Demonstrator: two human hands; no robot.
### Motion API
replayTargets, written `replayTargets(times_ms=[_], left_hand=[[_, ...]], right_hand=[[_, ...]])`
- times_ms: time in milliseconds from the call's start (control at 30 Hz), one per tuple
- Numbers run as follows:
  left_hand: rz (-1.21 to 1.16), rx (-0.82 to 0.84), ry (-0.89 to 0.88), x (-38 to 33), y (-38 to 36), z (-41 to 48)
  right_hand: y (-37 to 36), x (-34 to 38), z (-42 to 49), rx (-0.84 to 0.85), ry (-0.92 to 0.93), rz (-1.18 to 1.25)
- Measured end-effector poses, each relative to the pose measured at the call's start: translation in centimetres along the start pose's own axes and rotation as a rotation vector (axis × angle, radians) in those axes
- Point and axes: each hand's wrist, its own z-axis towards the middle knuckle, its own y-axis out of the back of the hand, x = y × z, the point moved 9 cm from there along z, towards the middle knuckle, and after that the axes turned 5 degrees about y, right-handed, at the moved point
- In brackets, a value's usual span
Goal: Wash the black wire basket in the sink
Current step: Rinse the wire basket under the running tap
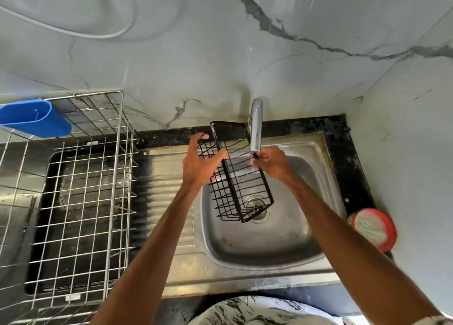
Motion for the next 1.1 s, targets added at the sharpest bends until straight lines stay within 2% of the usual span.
replayTargets(times_ms=[67,200,433,533,600,633,767,800,833,933,1000,1100], left_hand=[[-0.021,0.076,0.046,0.3,-1.0,0.1],[0.013,0.139,0.031,-0.1,-2.3,0.0],[0.111,0.071,-0.025,-1.3,-2.5,-0.5],[0.076,0.050,0.018,-0.2,-2.3,-0.6],[0.063,0.035,0.046,0.4,-2.0,-0.6],[0.057,0.035,0.059,0.6,-1.9,-0.5],[0.094,0.057,0.059,0.4,-1.6,0.0],[0.120,0.054,0.042,0.1,-1.5,0.2],[0.146,0.055,0.028,-0.1,-1.4,0.3],[0.171,0.083,-0.004,-0.5,-1.5,0.7],[0.188,0.114,-0.023,-0.7,-1.8,0.8],[0.183,0.115,-0.044,-1.3,-2.0,0.5]], right_hand=[[1.1,0.4,0.8,-0.035,-0.037,0.078],[2.0,0.9,2.5,-0.048,-0.049,0.093],[-0.7,-1.7,1.8,-0.110,-0.217,0.335],[-2.6,-2.9,0.4,0.025,-0.250,0.333],[-3.8,-3.7,-0.3,0.149,-0.252,0.213],[-3.8,-3.5,-0.5,0.157,-0.216,0.120],[-1.3,1.3,-1.1,-0.086,0.101,-0.394],[-1.3,2.3,-1.6,-0.085,0.177,-0.479],[-1.8,3.1,-2.1,-0.033,0.277,-0.567],[-4.7,2.4,-3.4,0.290,0.604,-0.922],[-4.9,0.5,-2.7,0.387,0.664,-1.091],[-4.1,-0.1,-1.7,0.382,0.659,-1.217]])
